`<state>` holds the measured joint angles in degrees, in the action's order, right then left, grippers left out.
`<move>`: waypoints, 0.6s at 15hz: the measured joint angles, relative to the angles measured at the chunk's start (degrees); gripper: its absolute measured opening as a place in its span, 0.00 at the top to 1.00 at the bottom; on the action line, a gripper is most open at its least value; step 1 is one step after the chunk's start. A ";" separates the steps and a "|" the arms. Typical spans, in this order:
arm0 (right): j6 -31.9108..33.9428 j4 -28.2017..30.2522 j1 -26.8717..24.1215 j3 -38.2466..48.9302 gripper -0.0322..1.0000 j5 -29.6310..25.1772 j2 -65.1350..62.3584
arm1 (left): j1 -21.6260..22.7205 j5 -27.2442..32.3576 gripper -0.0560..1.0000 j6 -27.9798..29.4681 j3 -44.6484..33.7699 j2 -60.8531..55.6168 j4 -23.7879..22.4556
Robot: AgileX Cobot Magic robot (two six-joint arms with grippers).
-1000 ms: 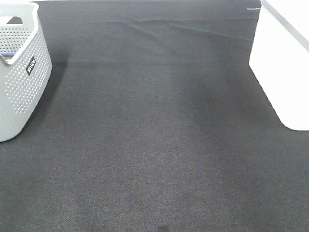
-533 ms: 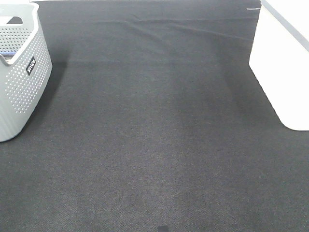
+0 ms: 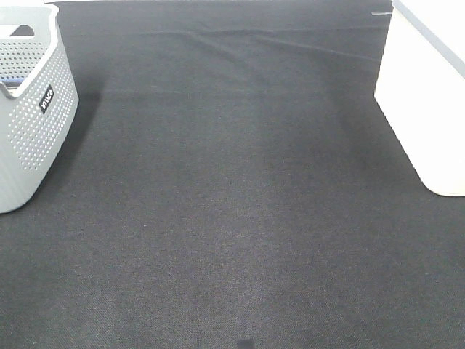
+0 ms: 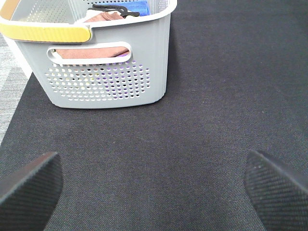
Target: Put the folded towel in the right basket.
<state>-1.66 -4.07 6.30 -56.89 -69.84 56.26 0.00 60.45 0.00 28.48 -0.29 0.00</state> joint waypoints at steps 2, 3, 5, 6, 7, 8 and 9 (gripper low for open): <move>0.00 0.06 0.00 8.48 0.22 -0.06 -9.28 | 0.00 0.00 0.02 0.00 0.00 0.00 0.00; 0.00 0.23 0.00 12.49 0.22 -0.11 -13.92 | 0.00 0.00 0.02 0.00 0.00 0.00 0.00; 0.00 1.09 0.00 17.88 0.22 -0.23 -23.84 | 0.00 0.00 0.02 0.00 0.00 0.00 0.00; 0.00 1.55 0.00 20.28 0.22 -0.23 -28.93 | 0.00 0.00 0.02 0.00 0.00 0.00 0.00; 0.00 1.55 0.00 20.28 0.22 -0.23 -28.93 | 0.00 0.00 0.02 0.00 0.00 0.00 0.00; 0.00 2.01 0.00 22.40 0.22 -0.23 -33.29 | 0.00 0.00 0.02 0.00 0.00 0.00 0.00; 0.00 3.04 0.00 24.87 0.22 0.11 -40.05 | 0.00 0.00 0.02 0.00 0.00 0.00 0.00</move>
<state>-1.66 -1.03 6.30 -32.03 -69.73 16.21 0.00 60.45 0.00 28.48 -0.29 0.00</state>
